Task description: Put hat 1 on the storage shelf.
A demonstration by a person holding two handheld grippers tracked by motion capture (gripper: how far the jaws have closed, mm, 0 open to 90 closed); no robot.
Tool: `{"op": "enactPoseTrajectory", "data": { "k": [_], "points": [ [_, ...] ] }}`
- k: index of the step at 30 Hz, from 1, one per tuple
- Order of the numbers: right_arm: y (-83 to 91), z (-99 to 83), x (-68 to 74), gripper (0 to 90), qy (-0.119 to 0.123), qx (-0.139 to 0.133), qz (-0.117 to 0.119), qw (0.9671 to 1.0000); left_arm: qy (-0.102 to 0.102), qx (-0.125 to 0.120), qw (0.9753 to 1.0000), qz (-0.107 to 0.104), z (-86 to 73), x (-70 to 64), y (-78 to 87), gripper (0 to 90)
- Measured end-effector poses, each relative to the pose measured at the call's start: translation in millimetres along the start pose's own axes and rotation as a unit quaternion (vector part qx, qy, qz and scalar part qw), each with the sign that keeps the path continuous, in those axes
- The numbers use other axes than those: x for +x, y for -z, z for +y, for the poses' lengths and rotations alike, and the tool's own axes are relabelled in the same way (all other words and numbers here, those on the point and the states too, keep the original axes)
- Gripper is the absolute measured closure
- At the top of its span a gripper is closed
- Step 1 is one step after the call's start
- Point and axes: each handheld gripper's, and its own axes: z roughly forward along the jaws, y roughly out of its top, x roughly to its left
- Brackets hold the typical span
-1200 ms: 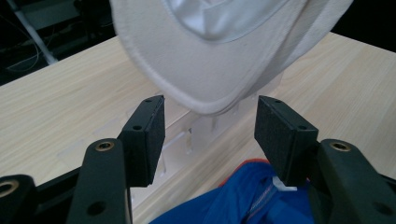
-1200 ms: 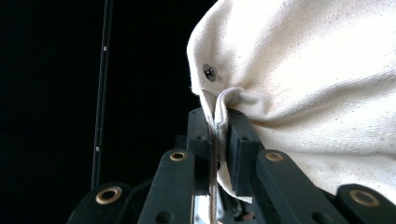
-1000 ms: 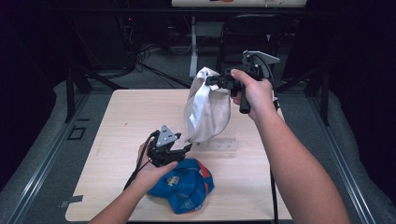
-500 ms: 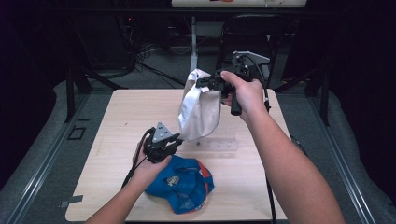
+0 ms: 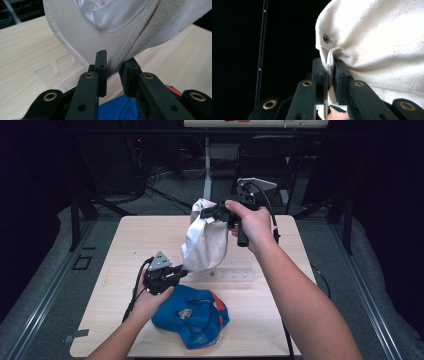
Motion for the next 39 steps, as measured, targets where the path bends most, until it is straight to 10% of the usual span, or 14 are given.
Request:
{"op": "enactPoseTrajectory", "data": {
  "k": [19, 23, 32, 39],
  "points": [
    [-16.4, -1.7, -5.0, 81.0, 0.000, 0.007, -0.012, 0.9999, 0.042, -0.018, 0.9989, 0.005, -17.5, 8.2, -1.7, 77.4],
    [-20.9, -1.6, -5.4, 80.9, 0.001, 0.010, -0.014, 0.9998, 0.079, -0.034, 0.9963, -0.003, -22.4, 11.7, -0.7, 77.6],
    [-16.8, -0.8, -5.6, 80.6, 0.004, 0.009, -0.022, 0.9997, 0.076, -0.037, 0.9960, -0.027, -22.0, 7.8, -8.1, 78.1],
    [-16.1, -0.9, -9.6, 80.5, 0.003, 0.010, -0.025, 0.9996, 0.063, -0.033, 0.9975, -0.002, -24.0, 5.5, -10.4, 78.3]
  ]
}}
